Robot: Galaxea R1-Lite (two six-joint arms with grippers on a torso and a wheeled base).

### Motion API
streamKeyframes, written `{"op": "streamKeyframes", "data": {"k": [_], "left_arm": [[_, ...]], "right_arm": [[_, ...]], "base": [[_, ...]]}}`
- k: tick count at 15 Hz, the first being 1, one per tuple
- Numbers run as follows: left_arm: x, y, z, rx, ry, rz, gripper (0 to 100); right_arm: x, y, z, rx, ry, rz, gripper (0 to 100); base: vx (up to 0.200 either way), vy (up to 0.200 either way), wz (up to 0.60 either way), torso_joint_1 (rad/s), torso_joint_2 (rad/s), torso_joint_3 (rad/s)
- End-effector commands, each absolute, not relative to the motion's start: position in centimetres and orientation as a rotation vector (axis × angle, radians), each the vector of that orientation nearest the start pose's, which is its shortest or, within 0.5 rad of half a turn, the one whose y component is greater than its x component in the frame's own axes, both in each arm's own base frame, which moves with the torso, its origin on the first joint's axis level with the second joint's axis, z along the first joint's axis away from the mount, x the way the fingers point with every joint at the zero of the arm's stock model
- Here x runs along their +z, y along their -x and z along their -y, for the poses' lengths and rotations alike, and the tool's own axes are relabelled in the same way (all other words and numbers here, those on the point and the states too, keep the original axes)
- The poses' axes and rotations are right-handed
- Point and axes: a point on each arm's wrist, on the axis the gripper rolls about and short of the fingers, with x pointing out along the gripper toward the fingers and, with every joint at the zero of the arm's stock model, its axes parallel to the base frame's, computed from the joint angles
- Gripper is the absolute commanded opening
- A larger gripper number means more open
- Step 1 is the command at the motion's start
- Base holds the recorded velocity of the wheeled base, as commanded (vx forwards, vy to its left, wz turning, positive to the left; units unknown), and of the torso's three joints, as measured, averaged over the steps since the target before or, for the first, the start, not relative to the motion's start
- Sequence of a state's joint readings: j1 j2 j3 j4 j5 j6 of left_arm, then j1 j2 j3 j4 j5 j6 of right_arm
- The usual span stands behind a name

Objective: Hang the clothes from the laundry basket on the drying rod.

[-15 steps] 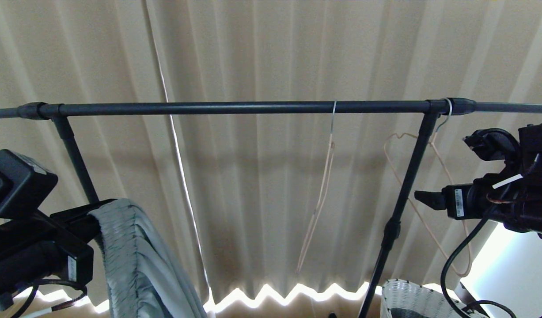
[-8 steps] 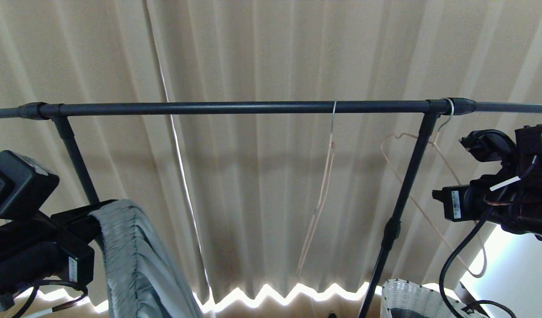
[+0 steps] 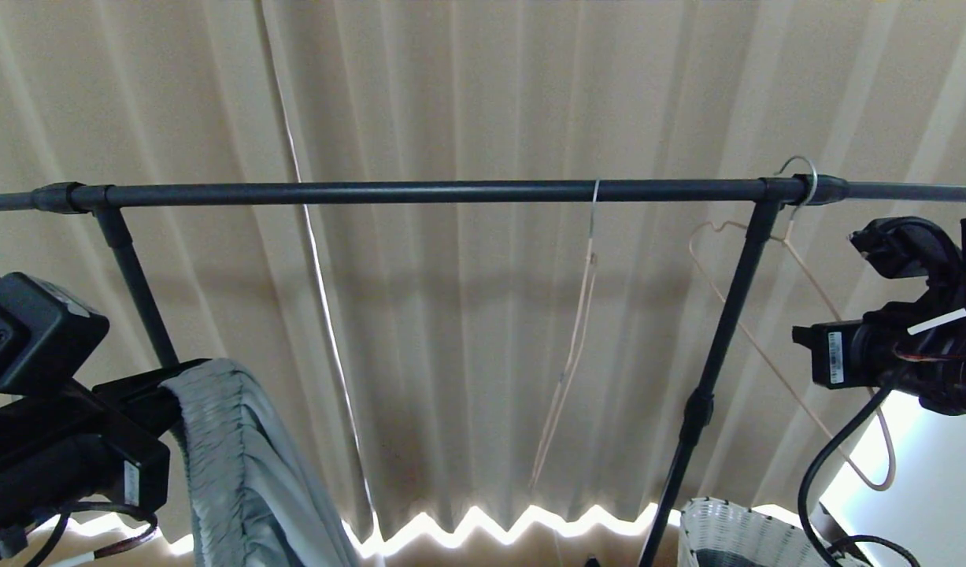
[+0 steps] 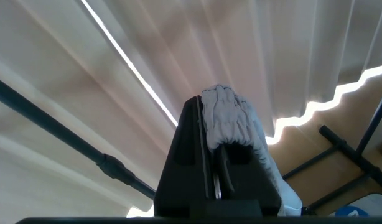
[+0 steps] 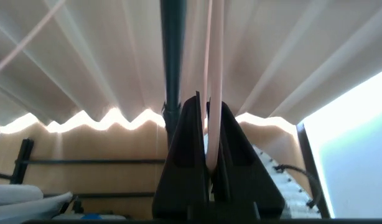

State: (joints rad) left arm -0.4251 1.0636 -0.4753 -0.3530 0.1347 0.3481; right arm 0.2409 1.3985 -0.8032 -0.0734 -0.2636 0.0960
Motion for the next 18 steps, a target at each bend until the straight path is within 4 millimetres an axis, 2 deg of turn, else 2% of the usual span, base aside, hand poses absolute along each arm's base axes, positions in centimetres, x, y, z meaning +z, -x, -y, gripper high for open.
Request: {"op": "streamKeyframes", "data": {"k": [1,7,12,18], "left_arm": [[20.4,-12.9,5.5,-0.324,-0.409,-0.174,0],[20.1,-12.8,5.4,-0.321,-0.413,-0.182,0],[20.2,-12.9,5.0,-0.288,-0.407,-0.172,0],[20.2,-12.9,4.9,-0.284,-0.420,-0.171,0]], "right_arm": [[22.0,-20.9,-4.5,-0.044,0.039,-0.458,0],[22.2,-17.4,-3.6,-0.041,0.029,-0.409,0],[22.3,-16.3,-3.3,-0.038,0.028,-0.390,0],[22.2,-16.3,-3.3,-0.040,0.029,-0.396,0]], "base": [[0.000,0.000,0.00,0.000,0.00,0.000],[0.000,0.000,0.00,0.000,0.00,0.000],[0.000,0.000,0.00,0.000,0.00,0.000],[-0.200,0.000,0.00,0.004,0.00,0.002]]}}
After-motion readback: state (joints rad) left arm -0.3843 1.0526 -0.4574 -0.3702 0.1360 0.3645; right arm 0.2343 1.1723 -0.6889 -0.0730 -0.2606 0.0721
